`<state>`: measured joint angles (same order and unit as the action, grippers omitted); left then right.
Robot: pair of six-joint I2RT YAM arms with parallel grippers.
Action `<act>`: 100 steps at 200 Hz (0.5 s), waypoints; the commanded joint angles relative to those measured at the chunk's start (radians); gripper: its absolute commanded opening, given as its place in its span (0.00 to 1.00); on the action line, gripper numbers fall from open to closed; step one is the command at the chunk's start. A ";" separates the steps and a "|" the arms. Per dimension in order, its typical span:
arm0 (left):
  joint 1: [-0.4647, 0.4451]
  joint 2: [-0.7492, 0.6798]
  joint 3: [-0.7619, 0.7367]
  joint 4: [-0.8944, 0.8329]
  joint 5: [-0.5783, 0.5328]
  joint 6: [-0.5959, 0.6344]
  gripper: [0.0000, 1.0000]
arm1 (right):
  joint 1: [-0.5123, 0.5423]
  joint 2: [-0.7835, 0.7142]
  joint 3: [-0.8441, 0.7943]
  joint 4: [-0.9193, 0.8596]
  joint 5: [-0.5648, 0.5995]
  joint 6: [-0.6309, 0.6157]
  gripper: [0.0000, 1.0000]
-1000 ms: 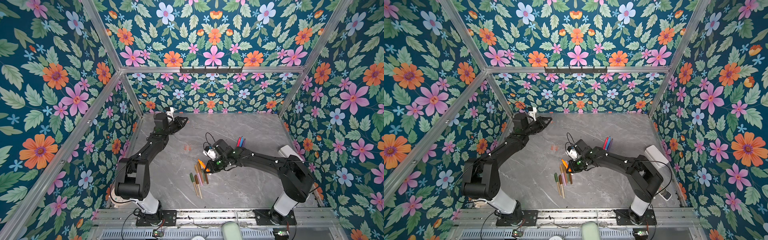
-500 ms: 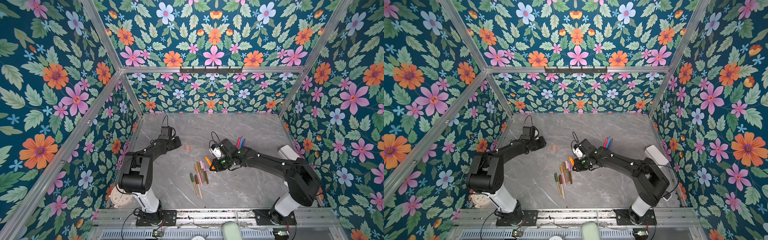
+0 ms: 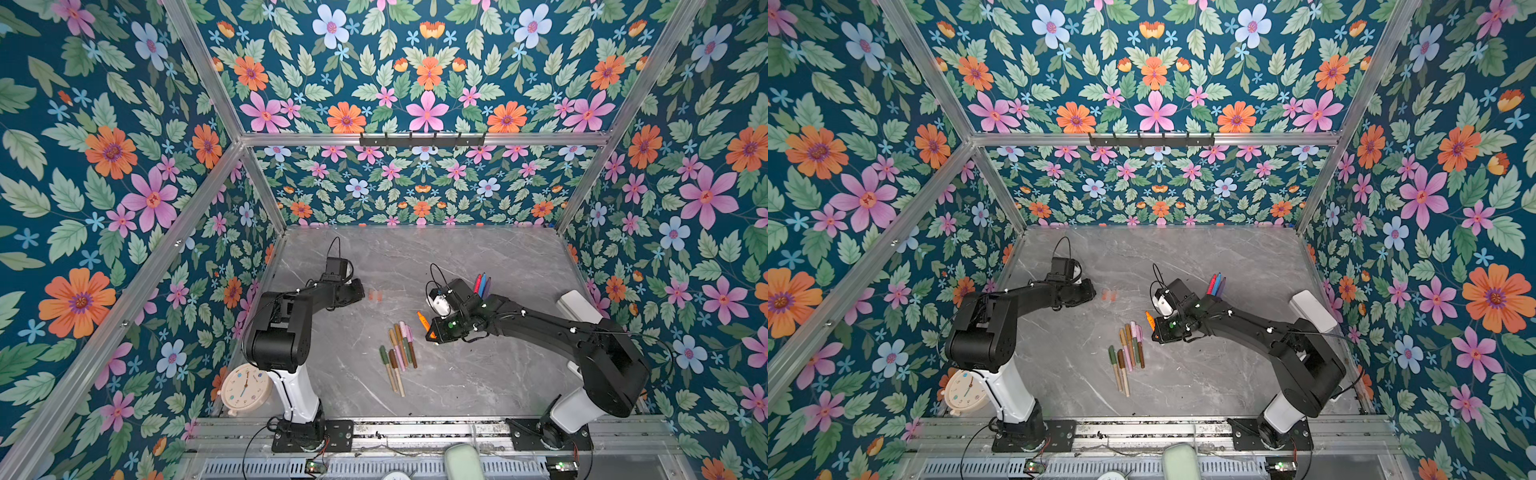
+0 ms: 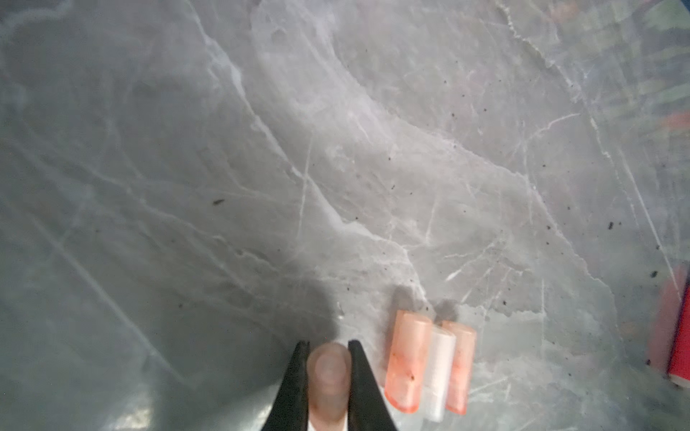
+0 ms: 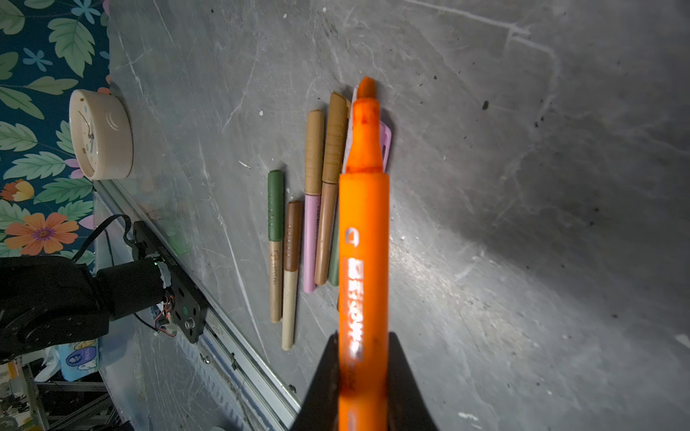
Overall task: Open the pen caps
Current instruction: 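Lower the left gripper and release the cap beside the other caps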
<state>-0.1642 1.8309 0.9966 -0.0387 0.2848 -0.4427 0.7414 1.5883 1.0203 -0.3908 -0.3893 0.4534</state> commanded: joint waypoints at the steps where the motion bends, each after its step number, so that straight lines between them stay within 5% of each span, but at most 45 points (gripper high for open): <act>1: -0.003 0.007 0.000 -0.003 0.033 0.002 0.13 | 0.000 0.001 0.008 -0.003 0.007 -0.005 0.00; 100: -0.021 -0.013 -0.004 -0.001 0.057 -0.004 0.29 | 0.000 0.007 0.011 -0.006 0.012 -0.003 0.00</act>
<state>-0.1852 1.8286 0.9924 -0.0250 0.3401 -0.4438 0.7406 1.5940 1.0267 -0.3923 -0.3882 0.4534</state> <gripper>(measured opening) 0.275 0.157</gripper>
